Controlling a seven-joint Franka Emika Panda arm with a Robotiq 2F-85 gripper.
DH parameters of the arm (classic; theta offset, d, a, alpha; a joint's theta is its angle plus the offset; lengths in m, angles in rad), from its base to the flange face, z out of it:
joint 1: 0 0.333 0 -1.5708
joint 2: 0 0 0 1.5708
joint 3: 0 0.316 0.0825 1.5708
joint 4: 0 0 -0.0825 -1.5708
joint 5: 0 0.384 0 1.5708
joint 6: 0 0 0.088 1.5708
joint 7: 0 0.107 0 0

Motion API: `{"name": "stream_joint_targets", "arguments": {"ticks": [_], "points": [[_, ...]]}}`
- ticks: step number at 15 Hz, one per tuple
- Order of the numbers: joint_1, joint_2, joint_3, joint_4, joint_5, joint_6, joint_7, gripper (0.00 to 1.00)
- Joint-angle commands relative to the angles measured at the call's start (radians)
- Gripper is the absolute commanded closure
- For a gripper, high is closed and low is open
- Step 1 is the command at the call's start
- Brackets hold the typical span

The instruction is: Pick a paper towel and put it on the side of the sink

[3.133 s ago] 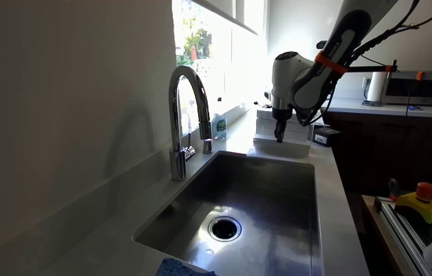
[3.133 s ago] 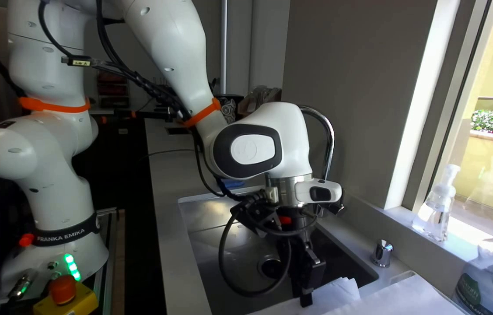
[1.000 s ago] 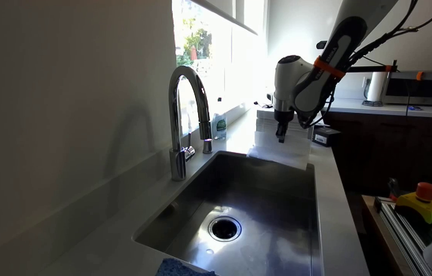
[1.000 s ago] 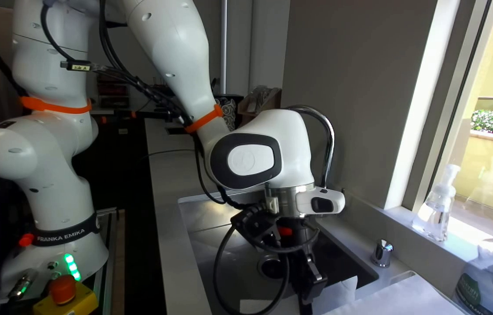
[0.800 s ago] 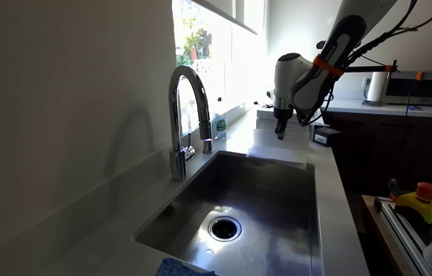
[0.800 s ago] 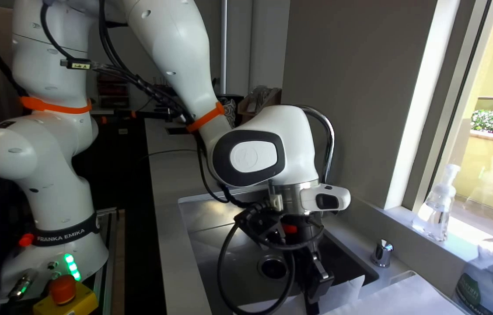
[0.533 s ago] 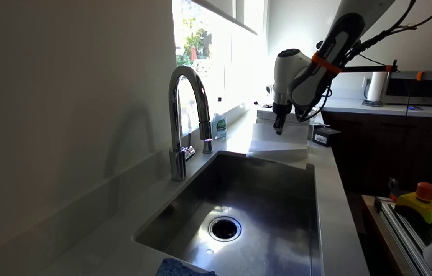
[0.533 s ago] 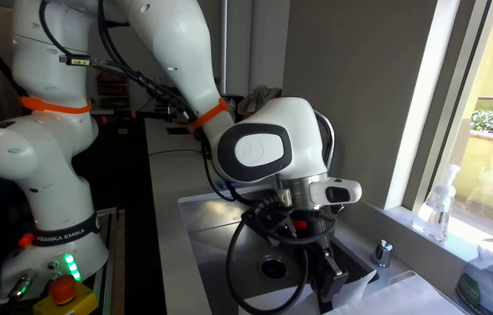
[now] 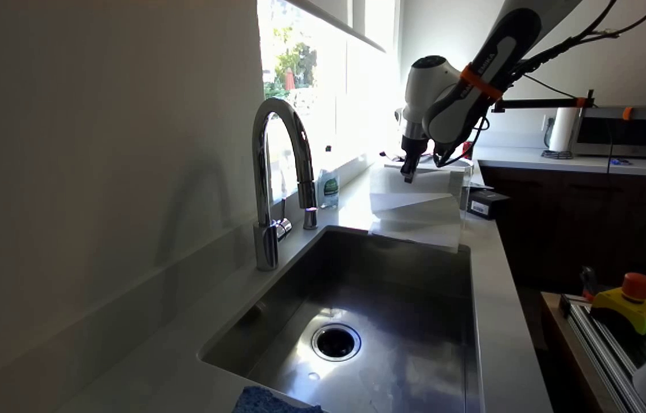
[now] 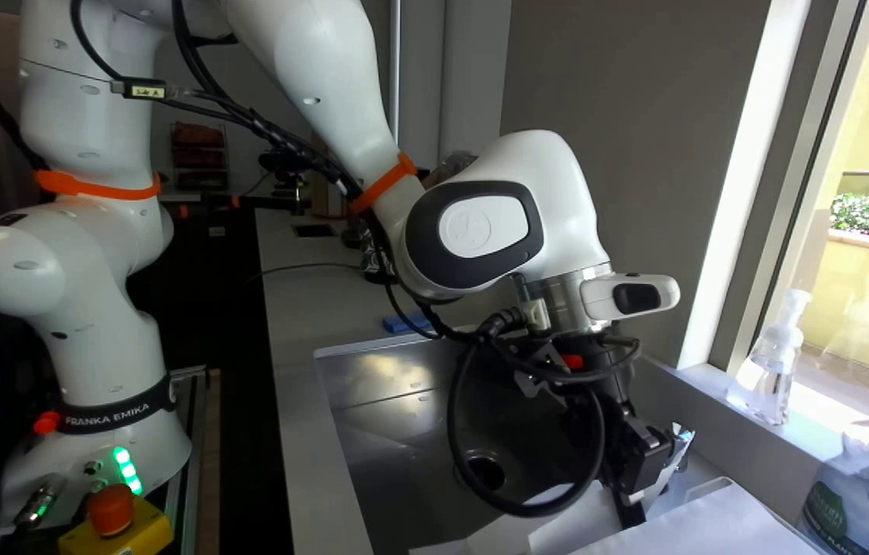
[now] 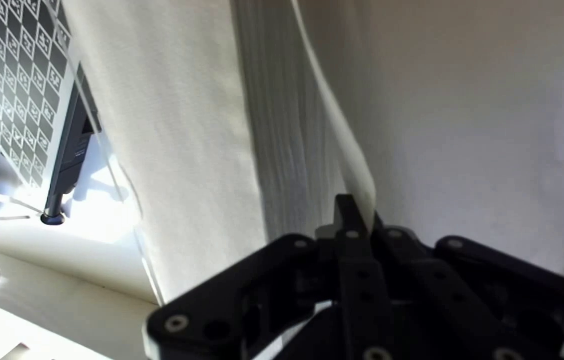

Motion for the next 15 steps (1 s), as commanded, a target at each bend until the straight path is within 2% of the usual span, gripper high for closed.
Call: {"name": "stream_joint_targets", "arguments": {"ticks": [1, 7, 8, 10, 15], "points": [[0.004, -0.015, 0.006, 0.006, 0.017, -0.009, -0.013, 1.00], [0.009, 0.006, -0.009, -0.031, -0.026, -0.003, 0.015, 1.00], [0.009, 0.008, -0.008, -0.042, -0.023, -0.003, 0.014, 0.86], [0.006, 0.008, -0.001, -0.062, 0.001, -0.006, 0.002, 0.67], [-0.005, -0.008, 0.029, -0.095, 0.108, -0.014, -0.041, 0.29]]}}
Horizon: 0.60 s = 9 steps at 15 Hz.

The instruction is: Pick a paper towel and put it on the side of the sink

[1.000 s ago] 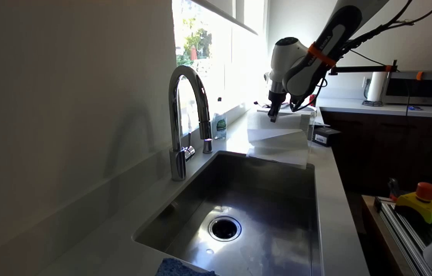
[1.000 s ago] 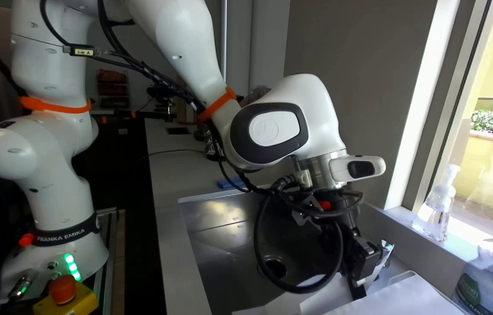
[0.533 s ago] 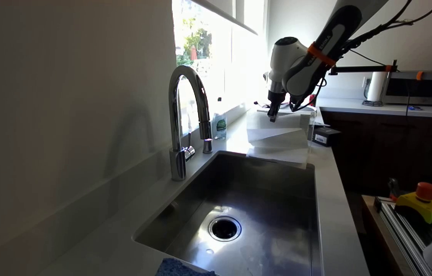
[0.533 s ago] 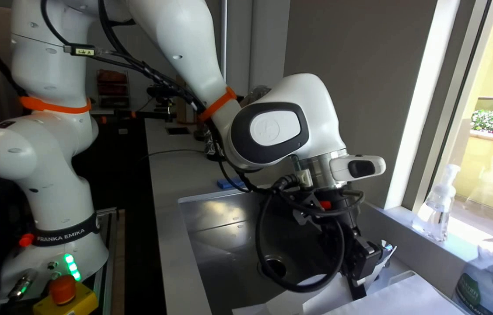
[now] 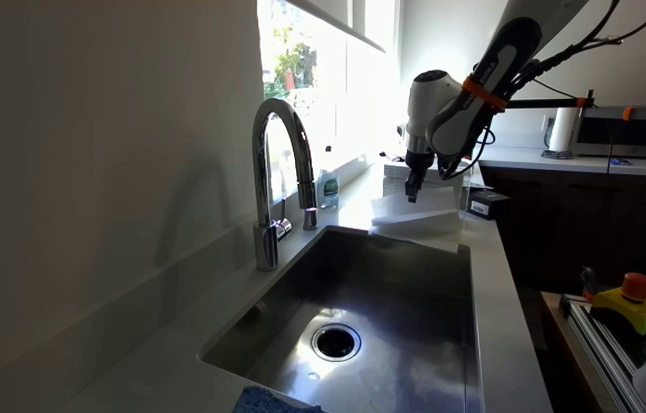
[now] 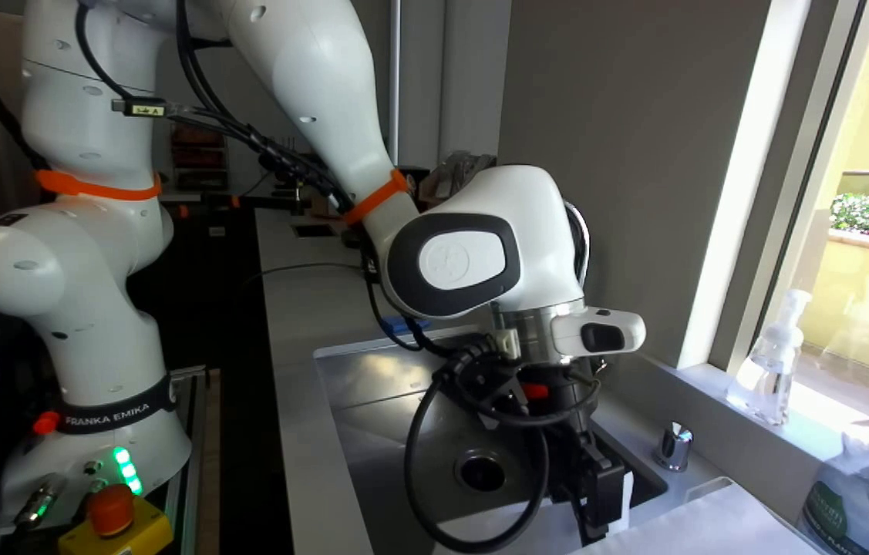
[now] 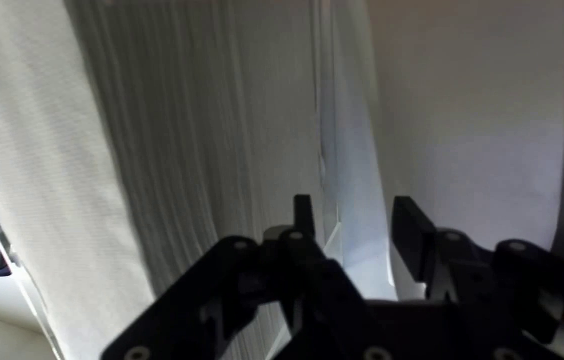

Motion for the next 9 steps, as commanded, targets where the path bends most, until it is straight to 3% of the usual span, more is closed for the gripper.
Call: {"name": "stream_joint_targets", "arguments": {"ticks": [1, 4, 9], "points": [[-0.007, -0.025, 0.029, -0.028, 0.110, -0.027, -0.056, 0.23], [-0.012, -0.026, 0.046, -0.028, 0.197, -0.048, -0.088, 0.01], [-0.023, -0.027, 0.075, -0.032, 0.326, -0.101, -0.135, 0.00]]}}
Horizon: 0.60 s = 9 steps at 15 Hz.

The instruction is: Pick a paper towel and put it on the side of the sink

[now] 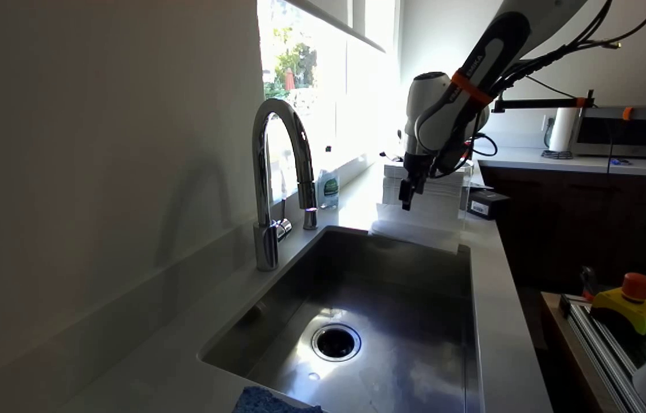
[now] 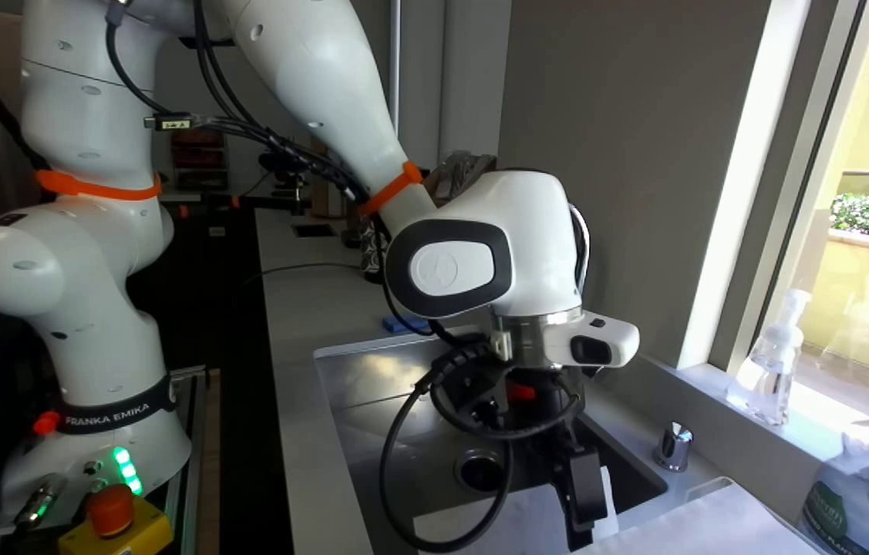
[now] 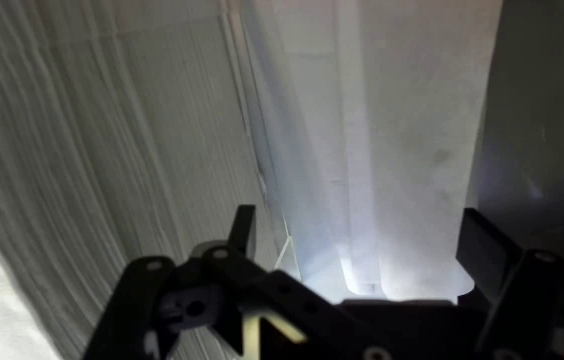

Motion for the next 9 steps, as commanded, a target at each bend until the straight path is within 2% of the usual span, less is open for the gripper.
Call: {"name": "stream_joint_targets", "arguments": {"ticks": [1, 6, 7, 8, 9], "points": [[-0.021, -0.023, 0.035, -0.017, 0.111, -0.066, -0.063, 0.00], [-0.023, -0.013, 0.042, -0.018, 0.164, -0.109, -0.083, 0.00], [-0.022, -0.009, 0.038, -0.019, 0.159, -0.101, -0.082, 0.10], [-0.023, -0.007, 0.039, -0.022, 0.161, -0.099, -0.087, 0.25], [-0.025, -0.005, 0.038, -0.027, 0.159, -0.094, -0.090, 0.32]]}}
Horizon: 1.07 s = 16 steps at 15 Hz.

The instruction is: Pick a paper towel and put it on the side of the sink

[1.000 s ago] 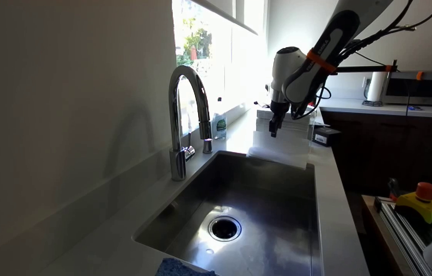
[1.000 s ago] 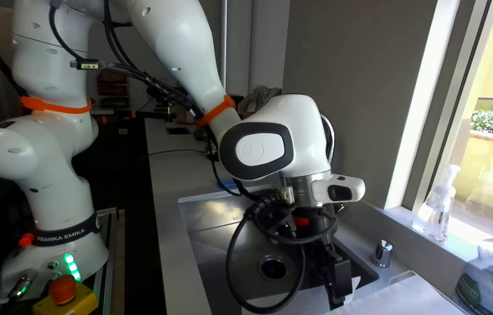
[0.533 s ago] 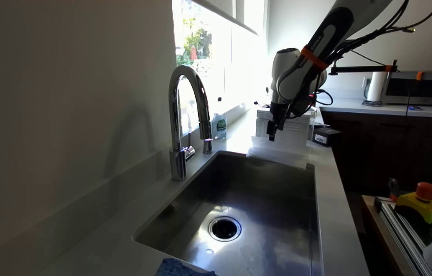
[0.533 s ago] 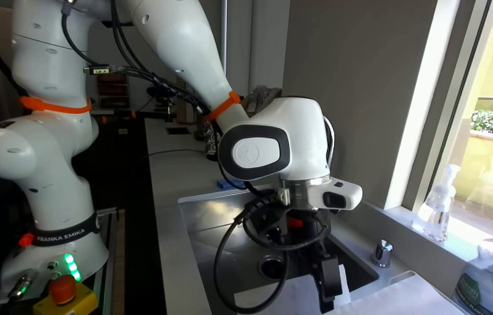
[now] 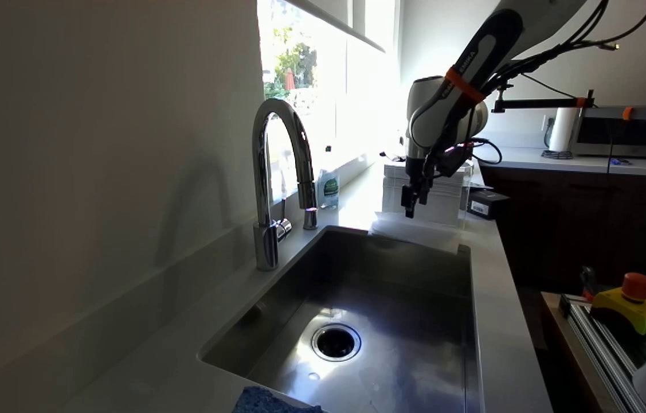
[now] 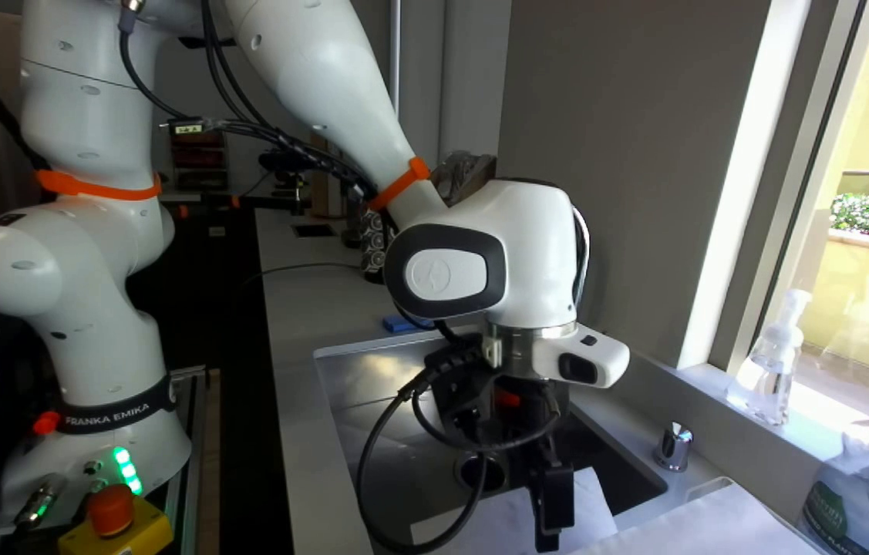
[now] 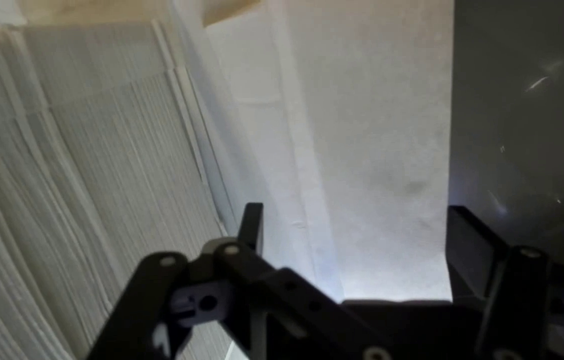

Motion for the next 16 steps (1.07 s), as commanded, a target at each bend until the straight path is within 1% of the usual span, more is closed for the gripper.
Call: {"name": "stream_joint_targets", "arguments": {"ticks": [1, 3, 5, 8, 9, 16], "points": [[-0.019, -0.002, 0.013, -0.026, 0.034, -0.007, -0.046, 0.42], [-0.026, 0.001, 0.017, -0.038, 0.044, -0.001, -0.068, 0.58], [-0.032, 0.003, 0.021, -0.050, 0.053, 0.001, -0.092, 0.72], [-0.036, 0.011, 0.019, -0.065, 0.040, 0.013, -0.112, 0.95], [-0.037, 0.014, 0.019, -0.070, 0.038, 0.014, -0.119, 1.00], [-0.037, 0.045, -0.016, -0.057, -0.030, 0.027, -0.118, 1.00]]}}
